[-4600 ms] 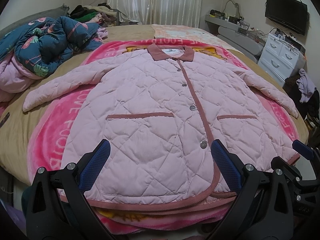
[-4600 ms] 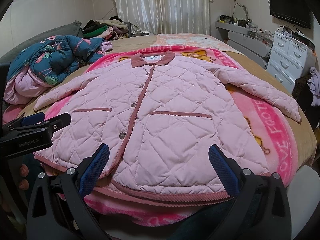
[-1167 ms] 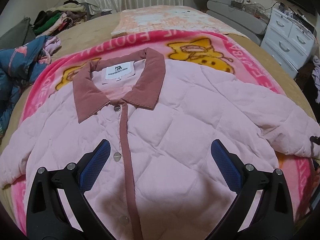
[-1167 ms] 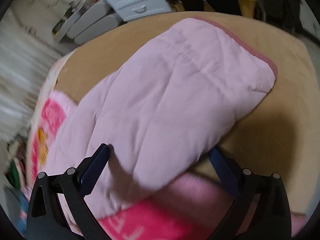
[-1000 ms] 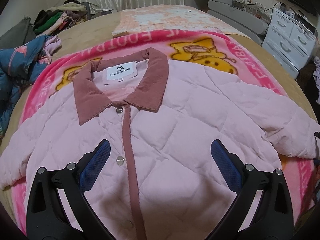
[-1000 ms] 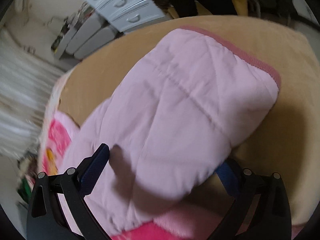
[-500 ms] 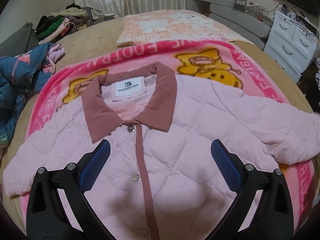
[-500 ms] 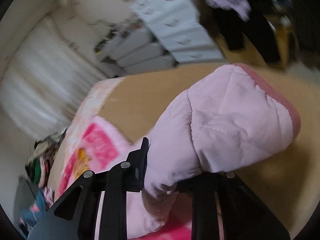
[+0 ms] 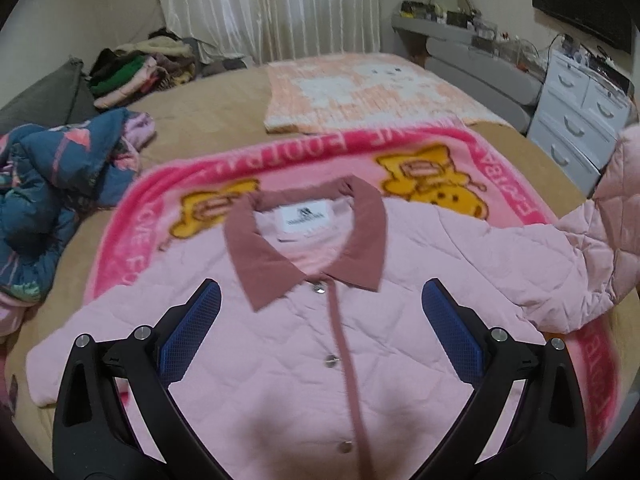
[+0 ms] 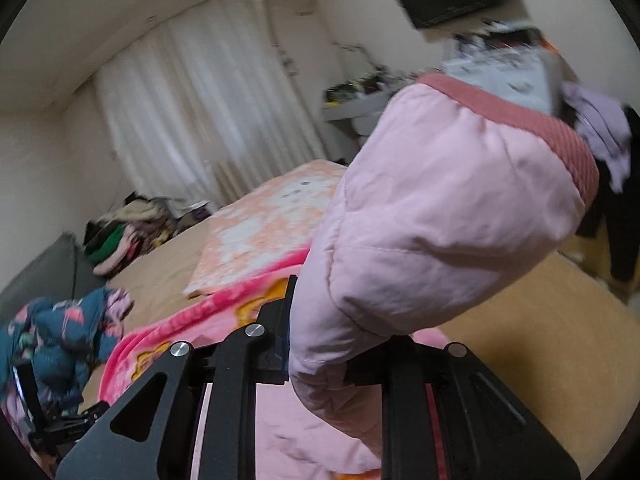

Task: Fold large clothes
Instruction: 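Grasp the sleeve cuff with the right tool and lift it across the body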

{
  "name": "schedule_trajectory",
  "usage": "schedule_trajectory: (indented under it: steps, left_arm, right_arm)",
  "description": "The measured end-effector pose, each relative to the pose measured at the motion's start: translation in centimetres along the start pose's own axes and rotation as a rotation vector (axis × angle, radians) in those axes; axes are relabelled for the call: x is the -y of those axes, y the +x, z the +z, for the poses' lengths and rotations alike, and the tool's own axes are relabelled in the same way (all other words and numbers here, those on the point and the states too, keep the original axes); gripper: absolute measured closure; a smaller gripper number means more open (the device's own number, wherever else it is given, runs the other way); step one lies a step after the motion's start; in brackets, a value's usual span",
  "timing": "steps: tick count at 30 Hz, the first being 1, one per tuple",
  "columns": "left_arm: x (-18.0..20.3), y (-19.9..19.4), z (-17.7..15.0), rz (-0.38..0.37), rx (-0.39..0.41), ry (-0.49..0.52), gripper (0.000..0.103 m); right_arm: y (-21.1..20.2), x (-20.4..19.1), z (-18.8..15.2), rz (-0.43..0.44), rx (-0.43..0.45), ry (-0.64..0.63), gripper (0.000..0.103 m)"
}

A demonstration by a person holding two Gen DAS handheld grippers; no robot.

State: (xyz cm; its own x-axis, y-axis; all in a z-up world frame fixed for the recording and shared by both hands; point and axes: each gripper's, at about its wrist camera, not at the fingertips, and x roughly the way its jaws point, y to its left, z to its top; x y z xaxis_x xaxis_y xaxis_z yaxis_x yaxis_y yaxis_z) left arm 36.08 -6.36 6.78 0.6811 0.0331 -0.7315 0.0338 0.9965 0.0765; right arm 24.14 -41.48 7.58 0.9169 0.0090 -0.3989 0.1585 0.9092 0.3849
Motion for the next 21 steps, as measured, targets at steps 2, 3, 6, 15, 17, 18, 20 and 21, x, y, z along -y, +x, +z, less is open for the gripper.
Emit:
schedule_trajectory:
  steps: [2,3,6,15,17,18,20,21]
  left_arm:
    - [-1.4,-0.6,0.0,-0.002,0.005,-0.007,0.009]
    - [-1.9,-0.8,-0.1,-0.002,0.006,-0.012,0.009]
    - [-4.1,-1.6,-0.2,-0.006,0.019,-0.043,0.009]
    - [-9.9,-2.3,-0.9,-0.041,0.008,-0.118,0.009]
    - [-11.2,-2.4,-1.1,-0.041,0.007,-0.138,0.009]
    - [-11.8,-2.4,-1.2,-0.042,0.009,-0.147,0.009]
    - [-12.9,-2.7,-1.4,-0.047,0.015,-0.165,0.009]
    - [-13.7,-2.8,-1.5,-0.056,0.017,-0.185,0.009]
  right_arm:
    - [-0.2,-2.8,0.3,0.026,0.009,-0.048,0.085]
    - [-0.4,-4.3,0.4,0.042,0.016,-0.073,0.085]
    - [-0.5,-7.8,0.5,0.077,0.025,-0.130,0.085]
    - [0.6,-15.1,-1.0,0.145,-0.004,-0.241,0.085]
    - [0.7,-17.0,-1.6,0.159,-0.013,-0.265,0.085]
    - [0.9,-17.7,-2.0,0.169,-0.018,-0.275,0.085]
    - [0.8,-19.3,-2.7,0.188,-0.023,-0.290,0.085]
    - [0.9,-20.2,-3.1,0.197,-0.025,-0.300,0.085]
